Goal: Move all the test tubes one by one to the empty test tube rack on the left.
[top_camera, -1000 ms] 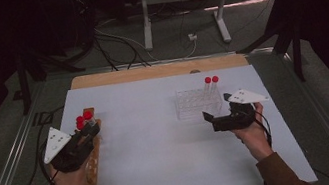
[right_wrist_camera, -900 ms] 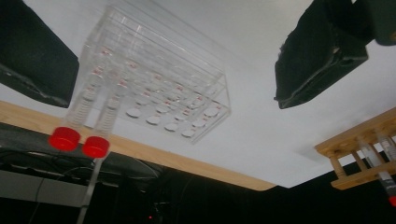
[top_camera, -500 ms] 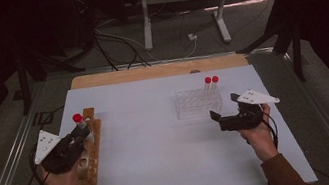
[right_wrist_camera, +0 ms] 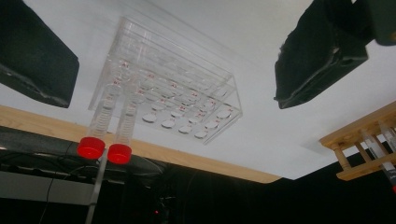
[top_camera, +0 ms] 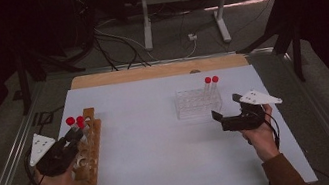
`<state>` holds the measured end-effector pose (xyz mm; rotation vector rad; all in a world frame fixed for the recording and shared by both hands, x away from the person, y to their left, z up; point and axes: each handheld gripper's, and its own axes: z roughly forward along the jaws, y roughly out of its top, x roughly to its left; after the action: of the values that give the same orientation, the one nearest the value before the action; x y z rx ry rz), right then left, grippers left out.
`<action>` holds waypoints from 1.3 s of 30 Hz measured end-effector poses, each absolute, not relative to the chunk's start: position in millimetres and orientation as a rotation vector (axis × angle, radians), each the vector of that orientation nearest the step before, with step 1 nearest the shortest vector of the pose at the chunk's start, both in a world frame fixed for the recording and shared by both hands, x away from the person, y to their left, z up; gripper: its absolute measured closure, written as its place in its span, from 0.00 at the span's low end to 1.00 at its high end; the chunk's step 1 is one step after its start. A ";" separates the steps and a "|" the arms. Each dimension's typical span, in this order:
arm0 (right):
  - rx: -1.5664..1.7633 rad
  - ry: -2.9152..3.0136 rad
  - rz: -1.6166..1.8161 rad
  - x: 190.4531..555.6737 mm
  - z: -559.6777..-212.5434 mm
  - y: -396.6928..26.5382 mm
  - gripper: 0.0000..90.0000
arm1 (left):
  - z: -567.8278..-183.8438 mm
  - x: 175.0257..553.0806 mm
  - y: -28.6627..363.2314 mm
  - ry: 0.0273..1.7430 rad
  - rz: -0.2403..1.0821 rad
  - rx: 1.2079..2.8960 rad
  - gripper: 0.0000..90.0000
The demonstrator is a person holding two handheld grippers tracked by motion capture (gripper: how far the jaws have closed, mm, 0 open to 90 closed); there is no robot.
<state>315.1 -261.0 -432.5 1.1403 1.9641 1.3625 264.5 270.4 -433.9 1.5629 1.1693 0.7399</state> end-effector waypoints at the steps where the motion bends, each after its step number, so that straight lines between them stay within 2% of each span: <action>1: 1.141 1.964 1.363 315.1 -432.5 -261.0 0.00 | -434.9 264.9 271.0 1.171 0.741 1.565 0.84; 39: 1.133 1.978 1.368 314.1 -433.7 -261.2 0.00 | -464.6 269.9 271.7 1.278 0.670 1.716 0.83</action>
<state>314.1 -261.2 -433.7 1.1332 1.9777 1.3677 269.9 271.7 -464.6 1.7164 1.2777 0.6704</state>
